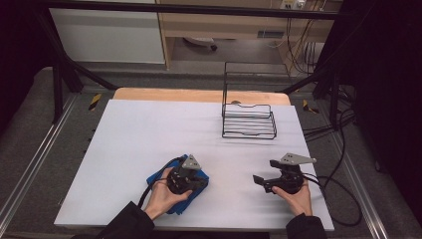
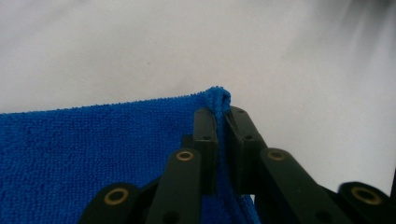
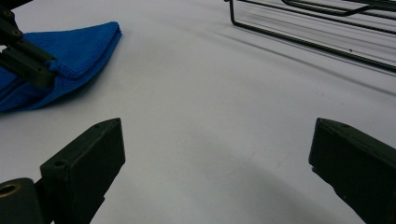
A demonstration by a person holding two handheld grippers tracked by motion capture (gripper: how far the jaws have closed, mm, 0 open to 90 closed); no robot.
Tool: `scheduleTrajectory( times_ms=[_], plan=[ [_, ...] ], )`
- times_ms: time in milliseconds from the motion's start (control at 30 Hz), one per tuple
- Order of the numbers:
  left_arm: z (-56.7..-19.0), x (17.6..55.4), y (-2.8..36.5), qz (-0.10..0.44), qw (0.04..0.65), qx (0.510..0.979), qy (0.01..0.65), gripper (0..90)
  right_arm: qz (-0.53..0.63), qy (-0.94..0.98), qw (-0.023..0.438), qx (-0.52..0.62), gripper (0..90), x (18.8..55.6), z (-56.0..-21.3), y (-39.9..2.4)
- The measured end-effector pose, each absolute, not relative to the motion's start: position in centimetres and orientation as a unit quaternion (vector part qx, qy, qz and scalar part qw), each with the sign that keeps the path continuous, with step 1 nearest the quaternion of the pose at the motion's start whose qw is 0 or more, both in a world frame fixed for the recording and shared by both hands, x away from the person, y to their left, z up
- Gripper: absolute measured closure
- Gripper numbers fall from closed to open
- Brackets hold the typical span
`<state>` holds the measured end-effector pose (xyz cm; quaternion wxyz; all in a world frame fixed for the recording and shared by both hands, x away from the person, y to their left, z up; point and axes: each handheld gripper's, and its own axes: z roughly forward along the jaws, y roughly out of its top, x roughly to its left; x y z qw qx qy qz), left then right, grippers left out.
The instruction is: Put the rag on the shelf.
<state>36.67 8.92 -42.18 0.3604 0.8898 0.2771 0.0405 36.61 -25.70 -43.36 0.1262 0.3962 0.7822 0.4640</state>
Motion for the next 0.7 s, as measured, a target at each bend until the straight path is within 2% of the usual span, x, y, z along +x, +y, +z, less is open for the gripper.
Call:
scheduleTrajectory(
  times_ms=[33,67,100,133,167,233,333,467,700],
  plan=[
    [-42.2,36.7,9.0,0.040,0.363,0.890,0.274,80.5,0.464,0.782,0.126,0.396,4.4,36.6,-43.3,-25.7],
    [-42.0,36.7,9.1,0.037,0.365,0.889,0.273,72.5,0.462,0.783,0.128,0.396,5.0,36.5,-43.3,-25.5],
    [-41.9,36.7,9.3,0.038,0.369,0.887,0.273,72.5,0.462,0.783,0.128,0.396,5.0,36.5,-43.3,-25.5],
    [-41.7,36.7,9.6,0.039,0.371,0.886,0.275,66.5,0.462,0.783,0.128,0.396,5.4,36.5,-43.2,-25.4],
    [-41.4,36.6,9.9,0.041,0.369,0.887,0.275,56.1,0.465,0.782,0.129,0.395,6.4,36.4,-43.1,-25.2],
    [-40.9,36.6,10.7,0.043,0.370,0.885,0.278,51.4,0.466,0.782,0.130,0.393,7.7,36.4,-42.9,-24.8],
    [-40.3,36.5,12.6,0.050,0.371,0.882,0.287,48.6,0.465,0.781,0.127,0.397,9.8,36.3,-42.8,-24.3],
    [-40.1,35.4,16.0,0.051,0.363,0.877,0.310,50.0,0.470,0.779,0.125,0.396,16.7,36.0,-42.5,-22.4],
    [-41.4,32.5,16.0,0.032,0.349,0.885,0.306,50.8,0.472,0.786,0.106,0.385,19.6,35.9,-42.3,-19.5]
  ],
)
